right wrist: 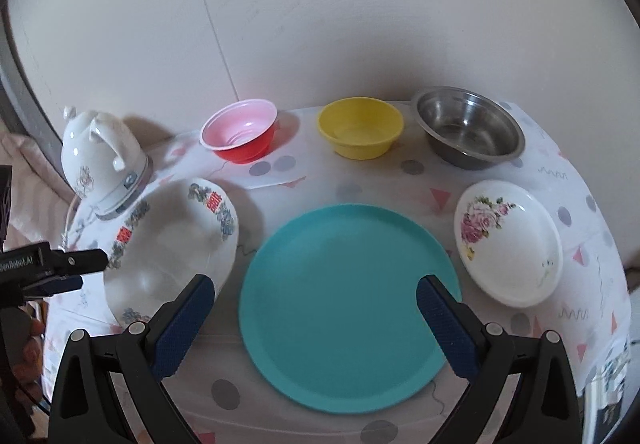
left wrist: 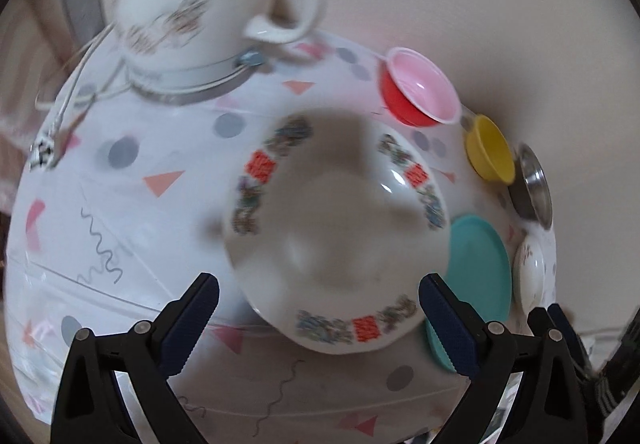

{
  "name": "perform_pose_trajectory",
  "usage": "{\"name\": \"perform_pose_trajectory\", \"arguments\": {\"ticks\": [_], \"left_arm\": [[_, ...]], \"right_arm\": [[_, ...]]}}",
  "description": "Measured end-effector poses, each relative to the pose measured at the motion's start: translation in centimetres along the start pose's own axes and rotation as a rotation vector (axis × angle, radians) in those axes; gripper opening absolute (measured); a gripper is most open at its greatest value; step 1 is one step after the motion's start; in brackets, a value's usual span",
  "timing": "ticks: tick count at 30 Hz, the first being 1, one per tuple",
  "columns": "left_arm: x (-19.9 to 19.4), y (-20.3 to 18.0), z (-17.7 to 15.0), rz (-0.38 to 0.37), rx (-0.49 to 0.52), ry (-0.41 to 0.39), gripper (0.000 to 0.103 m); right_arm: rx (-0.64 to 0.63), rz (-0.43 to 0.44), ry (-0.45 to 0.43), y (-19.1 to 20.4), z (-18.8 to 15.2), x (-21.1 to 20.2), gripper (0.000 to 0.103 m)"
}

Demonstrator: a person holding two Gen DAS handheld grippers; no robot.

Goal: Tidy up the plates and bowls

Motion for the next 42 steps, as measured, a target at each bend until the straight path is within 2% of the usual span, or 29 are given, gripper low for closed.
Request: {"name": "perform_pose_trajectory", "arguments": {"ticks": [7,15,20,23,27,31,35,39,42], "left_arm": [[0.2,2.6,0.9,-0.014,-0.053,-0.041,0.101],[0.7,3.3,1.2,0.027,0.012,-0.069,0.101],[1.2,1.8,0.6,-0.077,0.001,-0.044,0.101],[1.5,0.6,0.4,-0.063,0.053,-0.04,0.101],[1.6,-1.3,0.2,-0.082,0.117,-0.042,0.101],[1.9,-4.3,-0.8,-0.089,0.245,-0.035,0.096],[2.5,-8.2,-2.5,-0.127,0.387,-0.007,0.093],[3.1,-11.6,-4.3,-0.17,0.491,0.03,0.083],[3.6,-12.5,-5.5,-0.186,0.517,0.062,0.072]], "right_arm": [[-0.001,0.029,0.006,0.8,1.3,1.2,0.103],[0.015,0.062,0.051,1.2,1.7,2.8,0.101],[0.047,0.054,0.074,0.1,1.1,3.3,0.101],[0.088,0.034,0.081,-1.5,0.5,3.2,0.097],[0.127,-0.019,0.099,-4.0,-0.7,2.8,0.095],[0.18,-0.103,0.136,-7.1,-3.0,2.4,0.093],[0.238,-0.133,0.166,-9.3,-4.9,2.6,0.09],[0.244,-0.163,0.161,-10.5,-5.8,2.9,0.083],[0.236,-0.163,0.179,-11.1,-6.3,3.9,0.07]]}}
Point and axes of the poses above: each gripper's, at about its wrist camera, not at the fingertips, and x roughly the way its jaws point, y to its left, z to its top, the point moved 8 cm from there along x, roughly the way its jaws point, and after that the axes turned 4 degrees about -z, right-handed, at the moved point
